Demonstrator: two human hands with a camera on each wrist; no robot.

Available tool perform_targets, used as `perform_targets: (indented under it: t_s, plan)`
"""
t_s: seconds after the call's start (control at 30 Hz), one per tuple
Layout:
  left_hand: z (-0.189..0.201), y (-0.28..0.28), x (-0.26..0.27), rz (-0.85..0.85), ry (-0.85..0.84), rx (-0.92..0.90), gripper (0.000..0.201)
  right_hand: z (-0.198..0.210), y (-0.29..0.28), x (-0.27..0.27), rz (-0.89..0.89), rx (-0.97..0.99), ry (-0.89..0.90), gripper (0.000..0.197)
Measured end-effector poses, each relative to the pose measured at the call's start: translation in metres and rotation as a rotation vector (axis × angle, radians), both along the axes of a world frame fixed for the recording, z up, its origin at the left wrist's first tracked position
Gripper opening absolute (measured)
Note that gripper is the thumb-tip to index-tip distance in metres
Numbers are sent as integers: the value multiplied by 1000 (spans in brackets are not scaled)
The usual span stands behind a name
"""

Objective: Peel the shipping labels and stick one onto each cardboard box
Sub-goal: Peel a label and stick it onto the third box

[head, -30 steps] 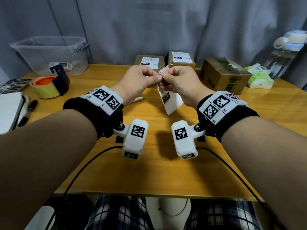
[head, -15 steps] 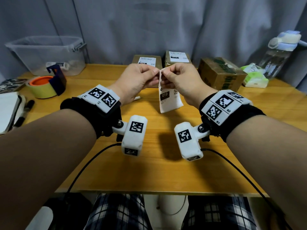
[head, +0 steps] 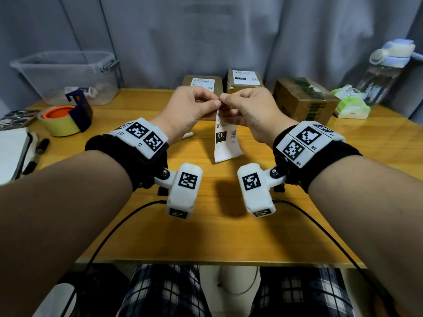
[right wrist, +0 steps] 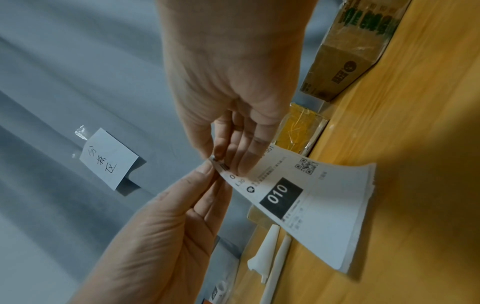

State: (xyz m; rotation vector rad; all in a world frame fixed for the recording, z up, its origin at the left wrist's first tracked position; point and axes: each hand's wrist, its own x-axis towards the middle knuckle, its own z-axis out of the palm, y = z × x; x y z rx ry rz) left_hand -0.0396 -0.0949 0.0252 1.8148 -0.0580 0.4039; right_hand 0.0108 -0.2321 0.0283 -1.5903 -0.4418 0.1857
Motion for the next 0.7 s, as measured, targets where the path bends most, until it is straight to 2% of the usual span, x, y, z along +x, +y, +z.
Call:
perform_targets:
  t_s: [0.07,0.17,0.27,0.33,0.43,0.7]
  plan:
    - [1,-2,-1,7,2,19,4,0,0,0,-11,1,10,15]
    - [1,-4,-1,22,-5,18,16,1,0,-1,-9,-2,22,14]
    - [1,-4,-1,11,-1,28,11,3,0,-2,-7,-15,19,16]
    - [1,-4,-1,-24,14,-15,4,3,0,-2,-2,-19,19,18]
    - [1,-3,0,-58,53,-99,11,1,0,-2,31,-15,17,24]
    - [6,3,-2,-88,127,-141,9,0,-2,-4,127,-6,22,19]
